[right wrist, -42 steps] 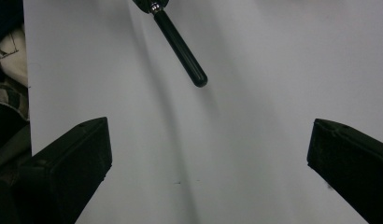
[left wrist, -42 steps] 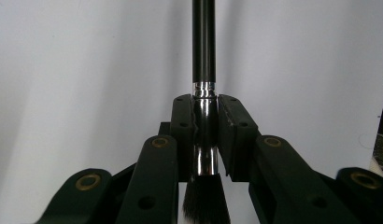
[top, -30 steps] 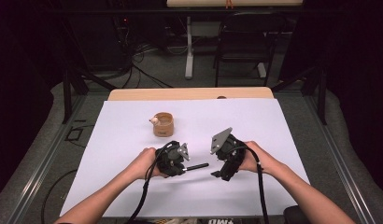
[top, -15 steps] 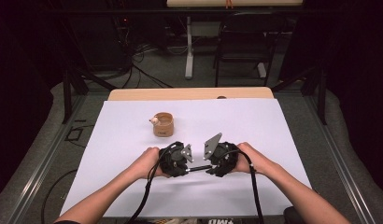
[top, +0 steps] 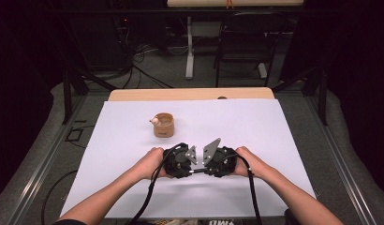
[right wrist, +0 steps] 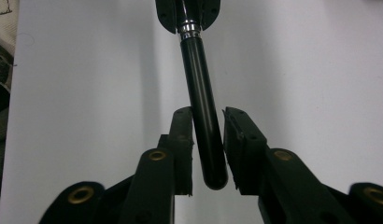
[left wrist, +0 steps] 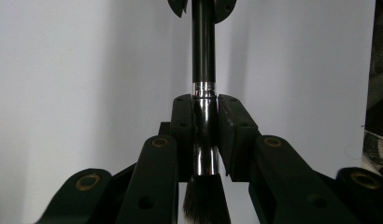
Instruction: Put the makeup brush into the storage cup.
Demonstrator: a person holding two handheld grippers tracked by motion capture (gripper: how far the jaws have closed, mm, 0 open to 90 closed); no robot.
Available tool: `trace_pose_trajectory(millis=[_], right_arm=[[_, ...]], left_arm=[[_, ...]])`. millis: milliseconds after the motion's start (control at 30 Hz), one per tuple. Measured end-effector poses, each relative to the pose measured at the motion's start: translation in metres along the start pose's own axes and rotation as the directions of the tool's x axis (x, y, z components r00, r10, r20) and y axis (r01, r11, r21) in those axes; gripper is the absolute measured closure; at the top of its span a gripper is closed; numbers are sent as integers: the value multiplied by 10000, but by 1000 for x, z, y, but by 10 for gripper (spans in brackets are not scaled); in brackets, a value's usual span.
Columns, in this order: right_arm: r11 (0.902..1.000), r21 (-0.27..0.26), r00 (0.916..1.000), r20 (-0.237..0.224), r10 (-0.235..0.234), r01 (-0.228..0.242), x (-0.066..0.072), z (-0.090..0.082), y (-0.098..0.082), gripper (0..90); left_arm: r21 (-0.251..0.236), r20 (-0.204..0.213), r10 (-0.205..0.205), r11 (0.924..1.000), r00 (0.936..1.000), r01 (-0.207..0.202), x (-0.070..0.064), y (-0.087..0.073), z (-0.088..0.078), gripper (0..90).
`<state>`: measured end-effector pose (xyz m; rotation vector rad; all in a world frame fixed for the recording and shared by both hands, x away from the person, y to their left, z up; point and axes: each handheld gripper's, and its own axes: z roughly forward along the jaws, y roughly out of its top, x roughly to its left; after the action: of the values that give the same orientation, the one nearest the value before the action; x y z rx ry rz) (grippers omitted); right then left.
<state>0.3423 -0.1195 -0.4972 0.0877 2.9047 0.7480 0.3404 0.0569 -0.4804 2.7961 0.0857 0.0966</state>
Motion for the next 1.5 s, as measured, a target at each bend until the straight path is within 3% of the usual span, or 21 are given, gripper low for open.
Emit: trace_pose_trajectory(millis=[533,733,900,967,1100,1200,1300,1500], right_arm=[[10000,46,9999,-92,67,-67,0,8,-4,765],[9995,146,9995,-154,-284,287,6,10,-3,792],[9997,-44,9996,-189,-228,228,7,7,-5,794],[9997,-115,9996,-156,-215,213,7,6,-6,795],[9996,-166,9997,-131,-216,214,9,6,-7,795],[9995,-189,9996,-117,-243,241,10,6,-8,795],[9996,-217,9998,-85,-171,170,11,5,-10,795],[9987,-490,9999,116,115,-109,9,2,-16,795]], left_arm=[[89,-182,232,9997,9996,-230,-1,2,1,773],[198,-57,457,9988,9989,-456,-1,1,2,767],[-227,95,490,9986,9988,-488,2,-2,-1,744],[-352,113,451,9984,9989,-447,3,-3,-1,667],[-558,174,163,9983,9997,-153,4,-5,-2,399],[-1015,-114,-113,9948,9999,101,4,-10,-7,268],[-1578,-230,-460,9866,9987,419,6,-16,-12,165],[-2452,-748,-1117,9653,9909,903,3,-34,-21,75]])
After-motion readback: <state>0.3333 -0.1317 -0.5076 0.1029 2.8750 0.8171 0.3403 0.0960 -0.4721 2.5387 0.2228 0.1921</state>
